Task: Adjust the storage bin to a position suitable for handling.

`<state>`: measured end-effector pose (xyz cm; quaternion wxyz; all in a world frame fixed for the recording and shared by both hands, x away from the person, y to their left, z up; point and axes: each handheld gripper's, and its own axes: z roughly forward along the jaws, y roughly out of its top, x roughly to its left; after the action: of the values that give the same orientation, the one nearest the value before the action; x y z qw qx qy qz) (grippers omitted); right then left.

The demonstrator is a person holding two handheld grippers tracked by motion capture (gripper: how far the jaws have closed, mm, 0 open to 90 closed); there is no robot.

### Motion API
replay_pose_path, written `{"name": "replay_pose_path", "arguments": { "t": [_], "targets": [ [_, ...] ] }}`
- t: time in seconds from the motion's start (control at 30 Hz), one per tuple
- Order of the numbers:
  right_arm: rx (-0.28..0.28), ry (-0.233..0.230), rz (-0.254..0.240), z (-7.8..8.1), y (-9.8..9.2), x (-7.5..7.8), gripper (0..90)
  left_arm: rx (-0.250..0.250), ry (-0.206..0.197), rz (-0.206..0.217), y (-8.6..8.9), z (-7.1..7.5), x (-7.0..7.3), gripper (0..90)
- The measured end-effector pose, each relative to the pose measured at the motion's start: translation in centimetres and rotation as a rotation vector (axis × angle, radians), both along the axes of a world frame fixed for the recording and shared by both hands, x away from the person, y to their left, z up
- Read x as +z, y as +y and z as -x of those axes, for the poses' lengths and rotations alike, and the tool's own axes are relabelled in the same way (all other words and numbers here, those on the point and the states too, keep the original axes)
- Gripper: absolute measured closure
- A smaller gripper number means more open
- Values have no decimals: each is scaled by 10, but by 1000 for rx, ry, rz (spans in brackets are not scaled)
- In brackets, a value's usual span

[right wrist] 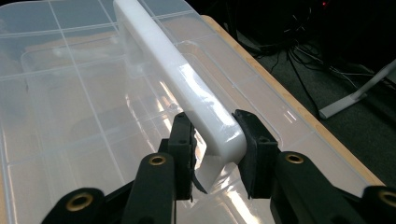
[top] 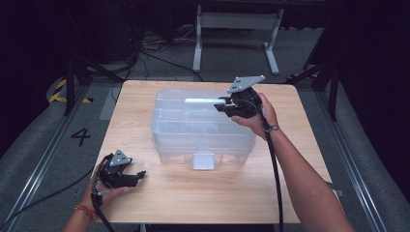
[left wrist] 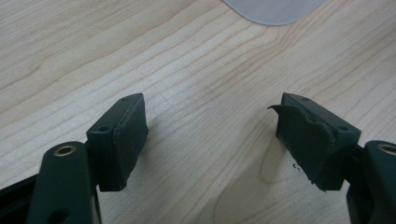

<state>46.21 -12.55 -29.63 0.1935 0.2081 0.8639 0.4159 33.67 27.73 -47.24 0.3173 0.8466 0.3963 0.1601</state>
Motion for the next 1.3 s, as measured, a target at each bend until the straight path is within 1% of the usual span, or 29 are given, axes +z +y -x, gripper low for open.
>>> {"name": "replay_pose_path", "arguments": {
  "t": [0.03,0.07,0.1,0.13,0.2,0.23,0.27,0.3,0.33,0.37,0.43,0.47,0.53,0.6,0.67,0.7,0.8,0.87,0.97,1.0,1.07,1.1,1.13,1.2,1.23,1.27,1.3],
  "targets": [
    [-2,2,-2,-1,0,1,696,-4,-31,3,0,0,3,262],
    [-2,3,0,-2,0,1,696,3,-28,23,0,1,5,263],
    [-1,5,1,-2,0,2,696,-1,-41,28,1,1,8,263],
    [-1,7,1,-2,0,2,696,1,-66,52,1,1,15,263],
    [0,14,1,-3,0,3,696,-2,-98,63,-1,3,24,274],
    [1,15,1,-4,0,3,696,-3,-106,72,-3,3,27,274],
    [-1,17,2,-4,0,3,696,-8,-128,86,-5,5,33,277],
    [-3,21,-3,-5,0,4,696,-18,-144,85,-6,5,40,288],
    [-2,24,-5,-5,0,3,696,-17,-162,103,-9,7,45,297],
    [-2,25,-4,-5,0,3,696,-23,-175,106,-9,7,49,301],
    [-2,27,-4,-5,-1,4,697,-33,-204,125,-13,8,59,320],
    [-1,26,-2,-6,-1,4,698,-38,-215,142,-15,8,65,335],
    [-3,34,0,-7,-1,5,698,-49,-225,156,-19,8,70,358],
    [-10,35,-1,-8,-2,7,697,-56,-232,149,-23,7,74,368],
    [-15,41,-8,-10,-2,9,698,-66,-234,152,-25,6,76,385],
    [-15,44,-8,-11,-2,10,697,-65,-232,159,-27,6,76,390],
    [-21,44,-13,-13,-4,13,698,-76,-223,145,-28,2,76,428],
    [-23,45,-17,-13,-5,14,698,-74,-219,145,-29,1,76,431],
    [-29,48,-13,-15,-4,16,697,-75,-210,144,-29,-3,77,471],
    [-30,47,-10,-15,-4,17,697,-75,-203,148,-30,-4,78,495],
    [-37,48,-4,-16,-3,18,696,-72,-208,155,-30,-6,80,537],
    [-40,47,-2,-16,-3,19,696,-76,-211,161,-30,-6,81,582],
    [-44,47,0,-16,-3,19,696,-71,-227,166,-31,-6,83,621],
    [-52,37,13,-15,-1,20,695,-71,-238,181,-32,-7,84,679],
    [-53,35,17,-15,-1,21,695,-70,-225,176,-34,-9,84,698],
    [-53,35,17,-15,-1,21,695,-70,-225,176,-34,-9,84,704],
    [-51,35,17,-15,-1,21,695,-70,-222,166,-36,-11,83,704]
  ]
}}
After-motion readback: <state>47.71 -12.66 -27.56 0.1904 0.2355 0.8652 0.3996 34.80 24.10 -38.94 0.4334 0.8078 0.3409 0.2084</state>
